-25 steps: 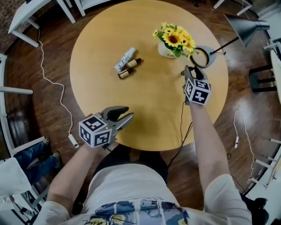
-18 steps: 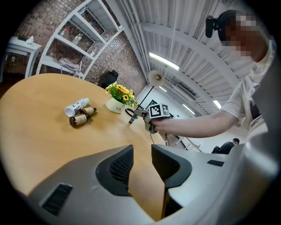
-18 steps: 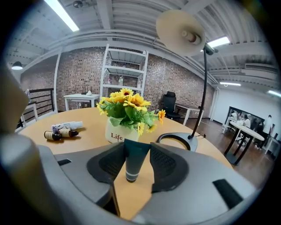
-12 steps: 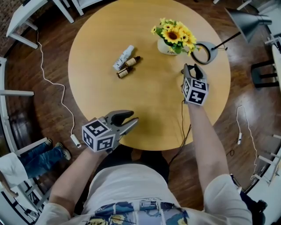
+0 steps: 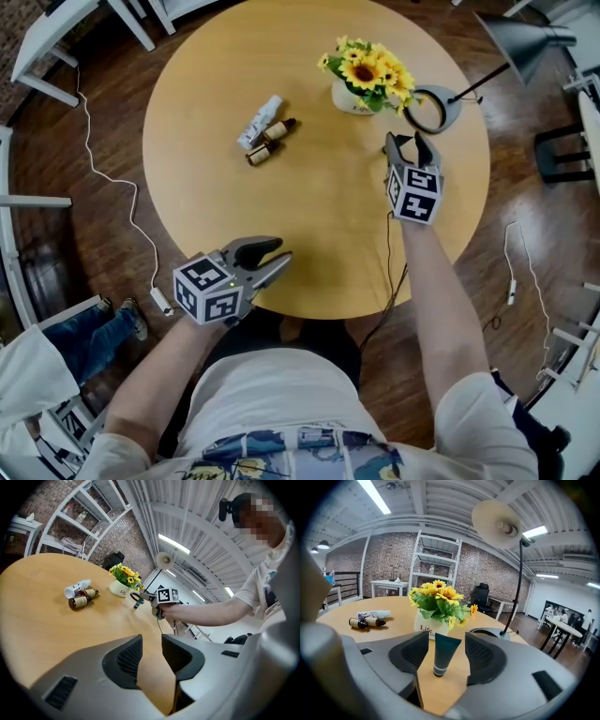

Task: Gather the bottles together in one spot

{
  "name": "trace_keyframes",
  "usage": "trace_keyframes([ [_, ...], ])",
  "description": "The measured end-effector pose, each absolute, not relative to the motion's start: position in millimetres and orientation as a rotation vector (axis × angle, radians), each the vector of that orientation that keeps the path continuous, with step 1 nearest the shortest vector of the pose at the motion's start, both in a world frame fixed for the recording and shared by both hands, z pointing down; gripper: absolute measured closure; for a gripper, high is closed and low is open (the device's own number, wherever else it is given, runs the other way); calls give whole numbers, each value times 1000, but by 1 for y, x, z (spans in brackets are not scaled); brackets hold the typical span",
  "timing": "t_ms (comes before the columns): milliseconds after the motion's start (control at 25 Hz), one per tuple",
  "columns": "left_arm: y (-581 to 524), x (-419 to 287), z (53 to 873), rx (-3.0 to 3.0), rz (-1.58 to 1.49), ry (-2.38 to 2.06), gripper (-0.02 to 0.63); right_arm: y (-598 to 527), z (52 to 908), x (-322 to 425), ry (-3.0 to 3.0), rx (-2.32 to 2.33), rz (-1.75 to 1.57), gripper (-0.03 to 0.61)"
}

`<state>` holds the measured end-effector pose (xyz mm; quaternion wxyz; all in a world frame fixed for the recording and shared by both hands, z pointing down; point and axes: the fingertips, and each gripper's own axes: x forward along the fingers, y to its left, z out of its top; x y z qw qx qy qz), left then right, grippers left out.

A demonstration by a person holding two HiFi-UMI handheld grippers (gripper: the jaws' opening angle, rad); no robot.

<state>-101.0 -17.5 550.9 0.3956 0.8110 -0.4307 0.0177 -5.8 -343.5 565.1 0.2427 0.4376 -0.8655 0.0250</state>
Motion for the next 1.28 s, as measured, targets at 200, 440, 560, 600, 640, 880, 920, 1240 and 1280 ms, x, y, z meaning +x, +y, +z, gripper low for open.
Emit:
trace_keyframes([
  [200,-23,-96,545,2081,45,-1095,500,-326,541,7,-2392,1212,54,310],
  [440,-24,-95,525,2135,101,-1140,500,-257,493,43,-2455,1230,116,310],
  [560,-19,-101,510,2168,156,-1181,500,-205,471,61,-2475,1208,144,311],
  [600,-15,-102,505,2171,182,-1196,499,-187,464,68,-2476,1201,163,311],
  [640,-10,-103,501,2172,207,-1213,499,-169,458,75,-2476,1198,186,311],
  [880,5,-115,468,2190,288,-1321,499,-86,424,111,-2450,1160,302,311],
  [920,8,-117,463,2192,302,-1337,499,-75,420,115,-2446,1148,317,311],
  [1240,21,-106,439,2190,326,-1428,499,-31,401,145,-2466,1113,363,311],
  [1280,22,-102,436,2183,324,-1449,499,-29,402,148,-2474,1096,370,311],
])
